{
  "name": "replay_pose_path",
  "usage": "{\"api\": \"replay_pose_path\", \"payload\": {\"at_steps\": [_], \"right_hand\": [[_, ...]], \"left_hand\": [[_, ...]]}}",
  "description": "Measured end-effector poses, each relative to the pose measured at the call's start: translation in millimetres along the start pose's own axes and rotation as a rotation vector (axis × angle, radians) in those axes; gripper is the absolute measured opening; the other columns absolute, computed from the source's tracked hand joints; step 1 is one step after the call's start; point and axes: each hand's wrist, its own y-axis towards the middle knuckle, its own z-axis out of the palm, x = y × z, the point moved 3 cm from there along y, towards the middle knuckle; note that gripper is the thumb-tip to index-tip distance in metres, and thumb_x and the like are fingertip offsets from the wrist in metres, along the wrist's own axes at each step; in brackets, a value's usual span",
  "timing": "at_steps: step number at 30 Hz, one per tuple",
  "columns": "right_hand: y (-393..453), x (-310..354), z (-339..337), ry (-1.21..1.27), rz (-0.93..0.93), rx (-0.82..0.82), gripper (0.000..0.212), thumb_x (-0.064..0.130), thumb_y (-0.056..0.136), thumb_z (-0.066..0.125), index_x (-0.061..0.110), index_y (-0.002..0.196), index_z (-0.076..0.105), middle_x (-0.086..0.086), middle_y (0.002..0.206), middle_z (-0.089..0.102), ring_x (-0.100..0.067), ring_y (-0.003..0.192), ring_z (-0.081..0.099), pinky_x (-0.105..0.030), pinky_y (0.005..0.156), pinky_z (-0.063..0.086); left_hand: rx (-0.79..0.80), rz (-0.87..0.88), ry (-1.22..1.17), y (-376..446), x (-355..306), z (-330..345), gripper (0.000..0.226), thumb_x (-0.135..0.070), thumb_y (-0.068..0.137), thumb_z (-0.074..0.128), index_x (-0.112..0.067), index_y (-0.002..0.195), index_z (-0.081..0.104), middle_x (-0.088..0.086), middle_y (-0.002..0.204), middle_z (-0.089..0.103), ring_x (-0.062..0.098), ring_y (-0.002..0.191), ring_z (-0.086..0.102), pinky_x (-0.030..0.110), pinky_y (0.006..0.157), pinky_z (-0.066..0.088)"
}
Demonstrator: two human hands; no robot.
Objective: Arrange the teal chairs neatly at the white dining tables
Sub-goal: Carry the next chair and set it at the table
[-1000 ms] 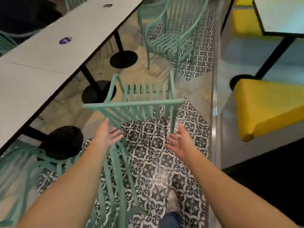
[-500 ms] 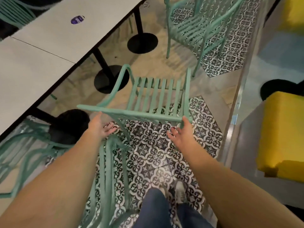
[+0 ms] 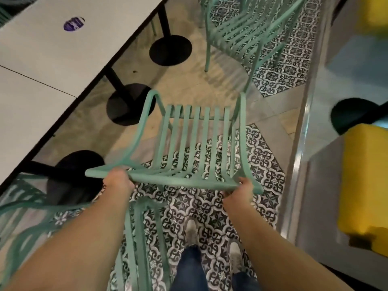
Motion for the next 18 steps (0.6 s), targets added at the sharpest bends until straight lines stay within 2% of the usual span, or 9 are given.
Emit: {"api": "replay_pose_path", "payload": {"at_steps": [1,2,4,5,6,8,12,15,18], "right_hand": [[-1.8,0.8,2.1,0.029,0.008,-0.006,0.026,0.019,0.087,0.06,0.009,0.111,0.056,-0.006,0.101,0.064,-0.02,0.087,0.066,-0.026,0.065,0.054],[-3.0,1.6,5.2,0.052,0.016,-0.002,0.028,0.017,0.085,0.061,0.008,0.111,0.055,-0.006,0.103,0.063,-0.019,0.088,0.065,-0.025,0.067,0.054],[-3.9,5.8,12.1,0.057,0.017,0.016,0.028,0.014,0.083,0.061,0.007,0.109,0.053,-0.007,0.104,0.062,-0.02,0.09,0.063,-0.027,0.072,0.054],[-4.6,9.6,15.8,0.054,0.012,0.032,0.024,0.013,0.083,0.061,0.007,0.104,0.053,-0.007,0.104,0.062,-0.021,0.091,0.063,-0.028,0.076,0.054],[-5.0,14.9,22.2,0.056,0.001,0.043,0.019,0.013,0.082,0.061,0.007,0.098,0.053,-0.007,0.105,0.062,-0.021,0.093,0.064,-0.031,0.082,0.054],[-3.2,25.9,35.0,0.057,-0.026,0.044,0.014,0.011,0.081,0.062,0.008,0.092,0.054,-0.006,0.103,0.063,-0.02,0.093,0.064,-0.034,0.089,0.054],[0.6,51.5,65.1,0.021,-0.067,0.039,0.009,0.01,0.083,0.061,0.009,0.087,0.053,-0.004,0.096,0.06,-0.017,0.088,0.063,-0.03,0.086,0.055],[6.0,71.7,87.9,0.039,-0.099,0.023,0.014,0.01,0.083,0.059,0.011,0.082,0.046,-0.002,0.088,0.053,-0.015,0.077,0.057,-0.024,0.069,0.052],[13.9,91.7,113.6,0.049,-0.107,0.012,0.015,0.009,0.082,0.059,0.011,0.08,0.045,-0.002,0.085,0.052,-0.016,0.072,0.055,-0.025,0.061,0.05]], "left_hand": [[0.006,-0.025,-0.058,-3.7,-0.2,6.6,0.039,-0.005,0.1,0.042,0.007,0.138,0.043,0.021,0.137,0.05,0.038,0.12,0.05,0.014,0.051,0.041],[-0.015,-0.029,-0.123,-14.6,-3.6,11.8,0.04,-0.001,0.103,0.034,0.012,0.141,0.034,0.026,0.143,0.042,0.039,0.127,0.042,0.012,0.059,0.034],[-0.027,-0.07,-0.265,-37.7,-2.4,15.9,0.04,-0.004,0.104,0.031,0.01,0.142,0.034,0.024,0.145,0.041,0.034,0.123,0.046,0.012,0.069,0.031],[-0.043,0.009,-0.162,-38.4,-2.7,18.0,0.039,-0.009,0.103,0.035,0.004,0.139,0.04,0.018,0.142,0.046,0.028,0.115,0.05,0.015,0.077,0.037],[-0.102,-0.012,-0.137,-32.0,-11.3,24.6,0.037,-0.012,0.102,0.04,-0.003,0.137,0.045,0.012,0.139,0.05,0.024,0.112,0.052,0.021,0.089,0.042],[-0.052,-0.093,-0.075,-23.2,-21.7,41.0,0.034,-0.015,0.099,0.044,-0.01,0.133,0.049,0.009,0.135,0.053,0.025,0.117,0.054,0.038,0.1,0.045],[0.073,-0.072,0.027,-10.2,-38.8,72.9,0.03,-0.005,0.097,0.044,-0.014,0.126,0.048,0.009,0.121,0.05,0.029,0.106,0.052,0.051,0.092,0.048],[0.148,-0.046,0.089,7.7,-47.4,104.1,0.036,-0.01,0.099,0.044,-0.013,0.134,0.043,0.013,0.132,0.049,0.034,0.116,0.052,0.059,0.094,0.046],[0.179,-0.035,0.1,19.1,-54.5,135.6,0.035,-0.009,0.099,0.044,-0.011,0.135,0.044,0.016,0.126,0.052,0.037,0.116,0.054,0.059,0.09,0.048]]}}
